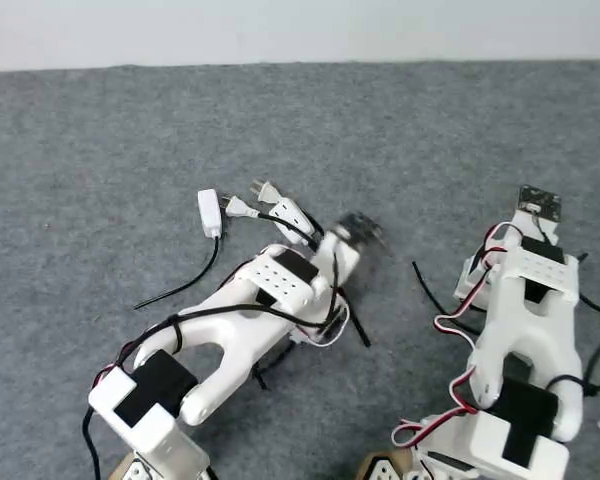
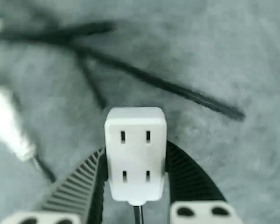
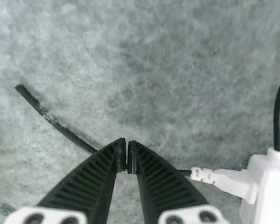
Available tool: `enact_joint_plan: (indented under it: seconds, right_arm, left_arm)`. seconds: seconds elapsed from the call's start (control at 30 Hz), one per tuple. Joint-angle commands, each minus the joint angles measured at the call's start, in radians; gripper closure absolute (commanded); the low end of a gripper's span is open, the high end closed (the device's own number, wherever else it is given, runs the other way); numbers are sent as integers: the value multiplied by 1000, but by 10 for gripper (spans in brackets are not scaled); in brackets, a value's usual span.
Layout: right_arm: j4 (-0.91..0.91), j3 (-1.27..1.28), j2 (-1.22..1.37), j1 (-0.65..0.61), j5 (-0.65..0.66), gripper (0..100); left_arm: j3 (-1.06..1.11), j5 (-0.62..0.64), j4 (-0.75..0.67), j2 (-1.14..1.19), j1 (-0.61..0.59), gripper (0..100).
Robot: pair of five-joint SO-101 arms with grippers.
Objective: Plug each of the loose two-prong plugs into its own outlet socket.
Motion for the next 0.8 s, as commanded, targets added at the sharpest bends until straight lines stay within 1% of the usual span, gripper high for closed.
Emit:
enact_joint_plan:
  seconds: [0.0, 0.13, 0.2, 0.27, 0.37, 0.4, 0.47, 0.53, 0.77]
  right_arm:
    - [-19, 0, -35, -19, 11, 990]
    - [-19, 2, -35, -25, 12, 990]
    - [-19, 3, -35, -30, 12, 990]
    - [-19, 3, -35, -31, 14, 990]
    - [-12, 5, -35, -54, 55, 990]
    - [-12, 9, -35, -59, 63, 990]
    - [-16, 21, -36, -62, 69, 990]
    - [-16, 21, -36, -62, 69, 990]
    - [-16, 21, -36, -62, 69, 990]
  left_arm:
    - [-77, 281, 91, -15, -34, 977]
    - [-68, 362, 91, -6, -87, 977]
    - [-44, 370, 61, -9, -120, 978]
    - [-21, 354, 43, -15, -123, 979]
    - [18, 295, 31, -15, -75, 979]
    - [38, 282, 6, -15, -66, 978]
    - [64, 273, -26, -17, -64, 974]
    - [59, 273, -25, -17, -74, 972]
    - [59, 275, 0, -17, -78, 874]
